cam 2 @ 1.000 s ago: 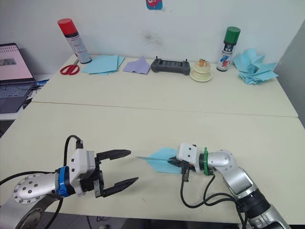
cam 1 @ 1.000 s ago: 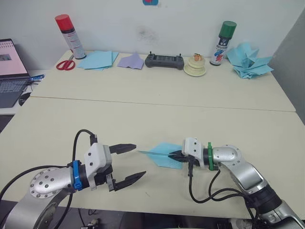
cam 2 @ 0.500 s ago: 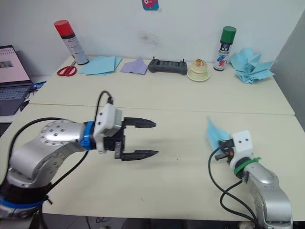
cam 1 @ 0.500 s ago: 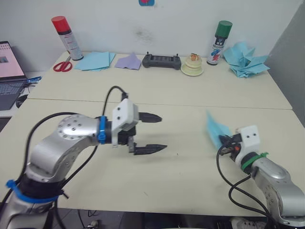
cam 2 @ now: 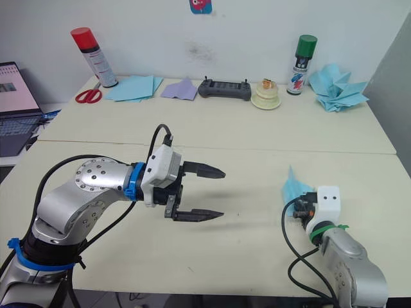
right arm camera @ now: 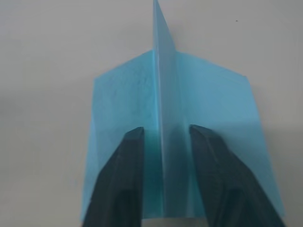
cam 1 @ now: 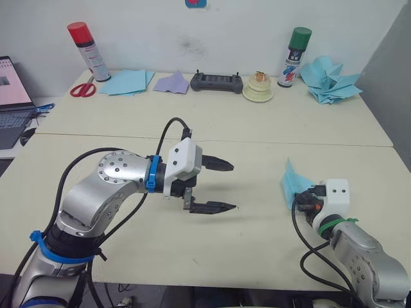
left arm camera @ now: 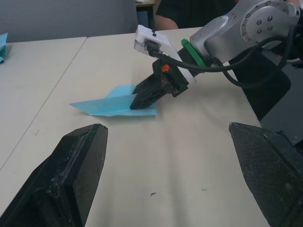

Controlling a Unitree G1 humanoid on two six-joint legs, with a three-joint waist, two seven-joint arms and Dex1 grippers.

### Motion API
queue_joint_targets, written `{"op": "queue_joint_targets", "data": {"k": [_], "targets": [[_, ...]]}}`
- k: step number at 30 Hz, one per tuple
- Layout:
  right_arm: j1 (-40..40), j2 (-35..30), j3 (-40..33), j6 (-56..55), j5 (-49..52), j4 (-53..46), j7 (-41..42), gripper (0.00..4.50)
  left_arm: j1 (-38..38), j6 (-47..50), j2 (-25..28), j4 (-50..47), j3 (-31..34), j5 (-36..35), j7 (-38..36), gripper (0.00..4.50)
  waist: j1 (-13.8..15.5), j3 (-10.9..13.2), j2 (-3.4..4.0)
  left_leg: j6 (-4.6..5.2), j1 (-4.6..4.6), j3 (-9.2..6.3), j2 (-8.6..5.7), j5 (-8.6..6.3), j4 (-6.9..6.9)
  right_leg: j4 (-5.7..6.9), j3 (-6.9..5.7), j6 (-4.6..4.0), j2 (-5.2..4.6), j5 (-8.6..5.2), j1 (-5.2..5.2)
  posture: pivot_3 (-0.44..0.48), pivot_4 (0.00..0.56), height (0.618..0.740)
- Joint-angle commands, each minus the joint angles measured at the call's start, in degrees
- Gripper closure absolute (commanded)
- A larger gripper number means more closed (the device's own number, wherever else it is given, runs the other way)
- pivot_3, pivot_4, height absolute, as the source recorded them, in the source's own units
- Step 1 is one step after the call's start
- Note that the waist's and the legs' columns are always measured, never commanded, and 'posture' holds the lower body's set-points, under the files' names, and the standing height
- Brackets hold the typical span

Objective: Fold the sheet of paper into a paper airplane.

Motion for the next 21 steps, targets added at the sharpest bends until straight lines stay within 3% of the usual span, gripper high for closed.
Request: {"op": "queue_joint_targets", "data": {"k": [1,6,8,12,16,21], "targets": [[-0.4,-0.2,-3.1,-0.5,3.1,-4.0,0.7,1.74,2.5,-2.6,0.4,0.8,2.0,1.2,-0.4,0.0,0.0,0.0,0.01,0.0,0.0,0.0,0.0,0.0,0.0,0.0,-0.01,0.0,0.0,0.0,0.0,0.0,0.15,0.74],[-1.9,-5.2,-3.7,-2.4,5.7,-5.6,4.6,0.03,6.8,-5.2,1.7,4.0,3.9,3.8,0.2,0.0,-0.1,0.0,0.0,0.0,0.01,-0.01,0.01,0.0,-0.01,0.0,-0.01,0.0,0.0,0.0,0.0,0.0,0.15,0.74],[-3.0,-11.1,-3.0,-5.2,7.5,-4.7,11.2,0.03,8.4,-5.2,2.0,5.5,5.3,5.0,1.9,0.0,-0.1,0.0,0.01,0.0,0.01,0.02,-0.01,0.0,0.0,0.0,-0.02,0.0,-0.01,0.0,0.0,0.0,0.15,0.74],[-2.8,-30.6,-4.0,-19.6,11.0,6.4,39.1,0.03,13.5,-3.0,3.6,8.8,10.1,7.4,6.5,0.0,-0.2,0.1,0.03,0.02,0.08,0.15,-0.04,-0.01,-0.02,-0.11,-0.05,0.03,-0.04,0.0,0.03,0.0,0.15,0.74],[-3.9,-40.1,-6.6,-25.8,13.4,17.6,51.5,0.03,17.0,-4.4,6.2,12.3,15.5,9.9,9.1,0.0,0.0,0.2,-0.09,0.03,0.04,0.0,0.02,-0.01,-0.09,-0.28,-0.08,0.0,-0.01,0.0,0.08,0.0,0.15,0.74],[-8.1,-52.1,-13.2,-26.5,13.2,30.2,58.1,0.03,24.3,-1.7,9.9,11.2,32.5,8.8,13.4,0.0,-0.2,0.5,-0.02,0.03,0.03,0.16,0.01,-0.01,-0.07,-0.28,-0.07,-0.11,-0.09,0.07,0.04,0.0,0.15,0.74]]}}
